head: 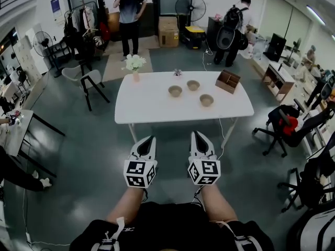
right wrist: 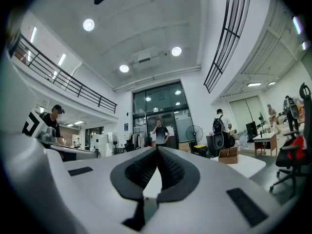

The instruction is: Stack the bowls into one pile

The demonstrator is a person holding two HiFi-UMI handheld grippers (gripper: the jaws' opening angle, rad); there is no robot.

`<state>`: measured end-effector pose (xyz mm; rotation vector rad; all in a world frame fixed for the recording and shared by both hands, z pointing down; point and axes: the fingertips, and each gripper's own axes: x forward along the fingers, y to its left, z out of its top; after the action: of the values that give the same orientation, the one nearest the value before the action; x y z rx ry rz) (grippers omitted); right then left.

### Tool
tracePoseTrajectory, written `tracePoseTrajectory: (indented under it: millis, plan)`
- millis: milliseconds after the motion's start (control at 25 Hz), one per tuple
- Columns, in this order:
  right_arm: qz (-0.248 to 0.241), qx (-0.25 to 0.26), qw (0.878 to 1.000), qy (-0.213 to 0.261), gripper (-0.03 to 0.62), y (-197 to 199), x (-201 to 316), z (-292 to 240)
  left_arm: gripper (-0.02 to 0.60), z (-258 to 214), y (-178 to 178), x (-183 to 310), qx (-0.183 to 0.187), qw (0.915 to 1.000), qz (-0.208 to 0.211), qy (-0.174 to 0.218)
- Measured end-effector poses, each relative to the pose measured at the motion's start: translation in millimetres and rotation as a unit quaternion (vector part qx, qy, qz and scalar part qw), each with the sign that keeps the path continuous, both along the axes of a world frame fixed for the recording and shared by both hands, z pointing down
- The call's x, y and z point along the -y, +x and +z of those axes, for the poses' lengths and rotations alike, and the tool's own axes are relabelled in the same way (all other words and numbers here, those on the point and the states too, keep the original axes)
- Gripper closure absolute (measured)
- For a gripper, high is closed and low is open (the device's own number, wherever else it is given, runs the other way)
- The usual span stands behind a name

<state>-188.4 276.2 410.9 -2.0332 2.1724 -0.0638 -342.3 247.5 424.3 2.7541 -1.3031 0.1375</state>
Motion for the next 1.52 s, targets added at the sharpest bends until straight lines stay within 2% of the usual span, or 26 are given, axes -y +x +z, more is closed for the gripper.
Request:
tracePoseTrajectory:
  millis: [360, 800, 1160, 1520]
  plan:
    - [0.001, -0.016, 1.0, 0.003, 0.579, 40, 17, 6, 0.571, 8, 27, 9, -0.006, 0.9999, -0.012, 0.005]
    - [-0.011, -0.035, 0.999, 0.008, 0.579, 50, 92, 20, 0.571, 19, 44, 86, -0.016, 0.9996, -0.017, 0.019]
    - [-0.007, -0.043, 0.999, 0.006, 0.579, 73, 202, 34, 0.571, 30, 72, 201, -0.021, 0.9995, -0.008, 0.02]
    - [-0.016, -0.034, 0.999, -0.005, 0.579, 110, 400, 32, 0.571, 35, 114, 395, -0.029, 0.9996, -0.004, -0.002]
